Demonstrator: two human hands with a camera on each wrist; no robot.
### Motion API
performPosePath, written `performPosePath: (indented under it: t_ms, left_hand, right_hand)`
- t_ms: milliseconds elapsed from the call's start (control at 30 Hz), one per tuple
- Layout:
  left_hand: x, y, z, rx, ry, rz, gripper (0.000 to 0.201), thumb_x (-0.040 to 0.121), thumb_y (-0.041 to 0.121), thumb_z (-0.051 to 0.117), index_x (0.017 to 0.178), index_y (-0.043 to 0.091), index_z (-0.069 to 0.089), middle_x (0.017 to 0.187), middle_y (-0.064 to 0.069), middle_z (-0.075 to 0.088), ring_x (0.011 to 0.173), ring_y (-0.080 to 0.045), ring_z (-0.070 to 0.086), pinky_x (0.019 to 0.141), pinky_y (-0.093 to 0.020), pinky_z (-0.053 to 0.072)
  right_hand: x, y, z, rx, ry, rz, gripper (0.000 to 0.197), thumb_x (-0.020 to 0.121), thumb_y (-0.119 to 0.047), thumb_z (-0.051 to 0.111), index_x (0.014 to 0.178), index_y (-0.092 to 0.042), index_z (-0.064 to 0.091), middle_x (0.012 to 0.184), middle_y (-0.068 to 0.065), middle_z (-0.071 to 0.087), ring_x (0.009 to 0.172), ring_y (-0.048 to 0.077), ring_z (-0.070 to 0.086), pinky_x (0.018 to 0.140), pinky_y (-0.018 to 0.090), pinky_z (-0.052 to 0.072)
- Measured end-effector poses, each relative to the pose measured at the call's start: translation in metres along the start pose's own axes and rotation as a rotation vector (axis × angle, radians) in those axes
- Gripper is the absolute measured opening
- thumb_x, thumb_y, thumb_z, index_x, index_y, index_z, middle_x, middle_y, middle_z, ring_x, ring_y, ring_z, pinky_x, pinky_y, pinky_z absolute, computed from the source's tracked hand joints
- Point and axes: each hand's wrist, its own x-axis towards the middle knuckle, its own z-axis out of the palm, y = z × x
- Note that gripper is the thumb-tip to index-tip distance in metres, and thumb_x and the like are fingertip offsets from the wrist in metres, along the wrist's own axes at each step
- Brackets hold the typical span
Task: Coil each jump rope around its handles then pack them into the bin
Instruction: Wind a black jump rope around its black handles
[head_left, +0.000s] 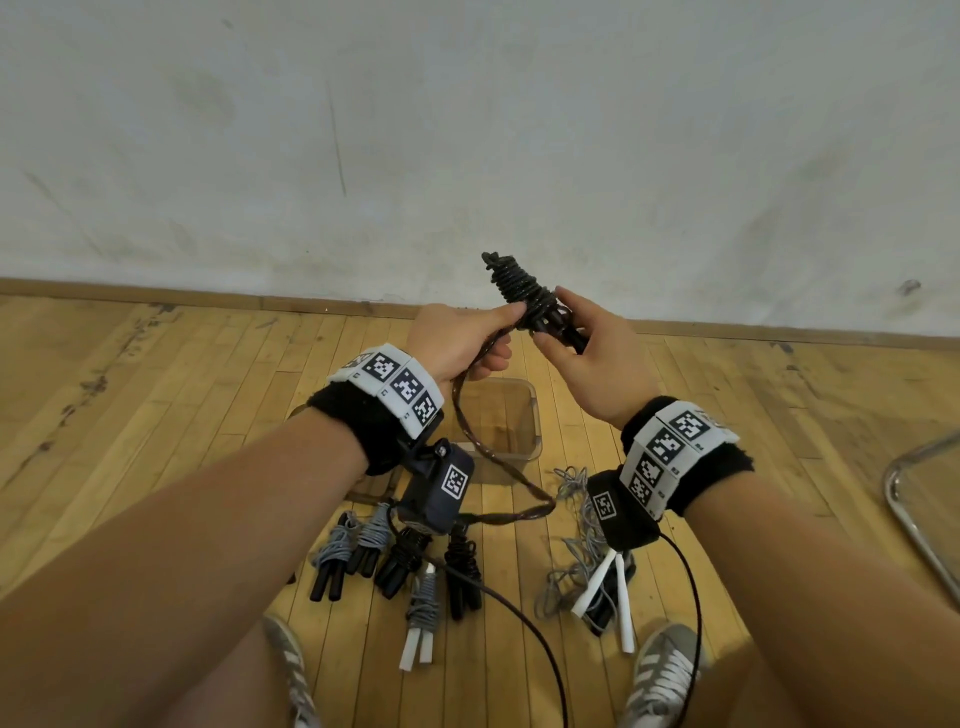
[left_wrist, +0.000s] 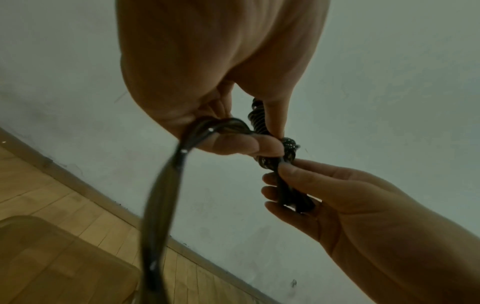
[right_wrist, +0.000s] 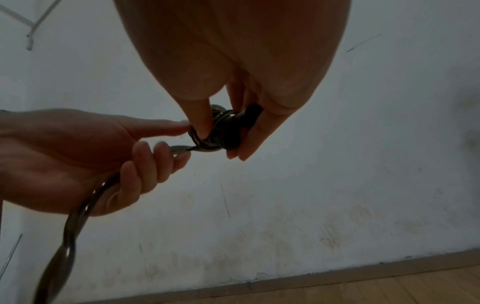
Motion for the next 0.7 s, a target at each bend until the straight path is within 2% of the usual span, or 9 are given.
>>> performPosePath:
  t_ms: [100,133,233,333,400,500,567,633,700]
  left_hand:
    - [-0.002,0.001,0.0,0.02,0.014,0.018,0.037,0.087,0.044,0.078,0.085,0.008,0.077,0.067,-0.002,0.073,0.058,-0.01,0.068,0.054,-0.02,0.054]
    - [-0.002,0.0,0.0,0.022,0.015,0.025,0.038,0.087,0.045,0.078,0.086,0.007,0.077,0.068,-0.002,0.074,0.059,-0.011,0.068,0.056,-0.021,0.055]
    - [-0.006,0.0,0.002,0.028,0.026,0.054,0.047,0.084,0.052,0.078,0.088,0.006,0.077,0.072,-0.004,0.076,0.061,-0.011,0.069,0.058,-0.022,0.055]
    - [-0.007,-0.001,0.005,0.039,0.057,0.078,0.05,0.082,0.057,0.077,0.088,0.007,0.077,0.074,-0.004,0.076,0.059,-0.009,0.067,0.055,-0.019,0.053]
    - [-0.007,-0.002,0.005,0.022,0.062,0.096,0.05,0.083,0.055,0.077,0.09,0.006,0.078,0.07,-0.002,0.073,0.057,-0.008,0.065,0.053,-0.018,0.051]
    - [-0.006,-0.002,0.006,-0.003,0.015,0.118,0.049,0.087,0.05,0.076,0.095,0.002,0.078,0.072,-0.002,0.072,0.06,-0.008,0.064,0.058,-0.02,0.05]
    - [-0.005,-0.003,0.006,-0.013,0.0,0.121,0.047,0.088,0.046,0.076,0.096,0.001,0.078,0.072,-0.002,0.072,0.061,-0.009,0.063,0.058,-0.021,0.049]
    - [-0.004,-0.005,0.006,-0.017,0.003,0.111,0.043,0.088,0.045,0.077,0.096,0.002,0.078,0.071,-0.001,0.071,0.061,-0.009,0.063,0.057,-0.022,0.048]
    - [-0.003,-0.005,0.006,-0.024,-0.001,0.088,0.039,0.089,0.044,0.076,0.097,0.006,0.078,0.071,0.001,0.07,0.061,-0.008,0.063,0.058,-0.021,0.048]
  right_hand:
    - [0.0,0.0,0.002,-0.087,0.017,-0.053,0.057,0.094,-0.028,0.07,0.148,-0.022,0.051,0.116,-0.008,0.069,0.103,0.009,0.063,0.089,0.018,0.047]
    - [0.0,0.0,0.002,-0.099,0.026,-0.049,0.058,0.093,-0.028,0.071,0.148,-0.023,0.051,0.115,-0.009,0.068,0.101,0.007,0.062,0.087,0.017,0.046]
    - [0.001,-0.001,0.003,-0.107,0.064,-0.043,0.058,0.09,-0.029,0.075,0.144,-0.026,0.054,0.107,-0.013,0.066,0.093,0.002,0.06,0.074,0.001,0.037]
    - [-0.001,-0.003,0.005,-0.054,0.07,-0.058,0.055,0.087,-0.026,0.079,0.135,-0.026,0.052,0.094,-0.016,0.063,0.08,-0.003,0.062,0.065,-0.001,0.039]
    - [-0.001,-0.005,0.006,0.007,0.063,-0.069,0.054,0.087,-0.02,0.078,0.131,-0.025,0.049,0.088,-0.014,0.061,0.073,-0.004,0.061,0.063,0.004,0.043]
    - [0.001,-0.004,0.002,0.111,0.019,-0.044,0.053,0.088,-0.01,0.072,0.13,-0.026,0.043,0.089,-0.003,0.063,0.067,0.0,0.061,0.06,0.013,0.048]
    - [0.001,-0.005,0.001,0.212,-0.049,0.002,0.055,0.09,-0.006,0.067,0.13,-0.027,0.036,0.094,0.007,0.067,0.069,0.009,0.066,0.062,0.021,0.053]
    - [-0.001,-0.008,0.002,0.372,-0.13,0.101,0.053,0.095,-0.005,0.061,0.133,-0.026,0.03,0.098,0.014,0.071,0.074,0.023,0.072,0.066,0.03,0.059]
    - [-0.001,-0.011,0.002,0.521,-0.151,0.224,0.035,0.104,-0.016,0.05,0.135,-0.021,0.036,0.091,0.014,0.072,0.069,0.026,0.07,0.066,0.035,0.06]
